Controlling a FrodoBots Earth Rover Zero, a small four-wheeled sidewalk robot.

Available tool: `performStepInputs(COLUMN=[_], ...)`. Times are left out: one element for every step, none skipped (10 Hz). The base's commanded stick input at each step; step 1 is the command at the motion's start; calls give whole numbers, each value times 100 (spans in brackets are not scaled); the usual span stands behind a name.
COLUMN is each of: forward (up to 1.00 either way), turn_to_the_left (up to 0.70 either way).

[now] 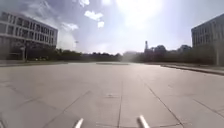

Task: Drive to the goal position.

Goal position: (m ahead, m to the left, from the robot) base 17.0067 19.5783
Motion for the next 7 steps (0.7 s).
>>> performStepInputs(forward=[70,70,70,70,70,70,70], turn_to_the_left=[0,0,0,0,0,0,0])
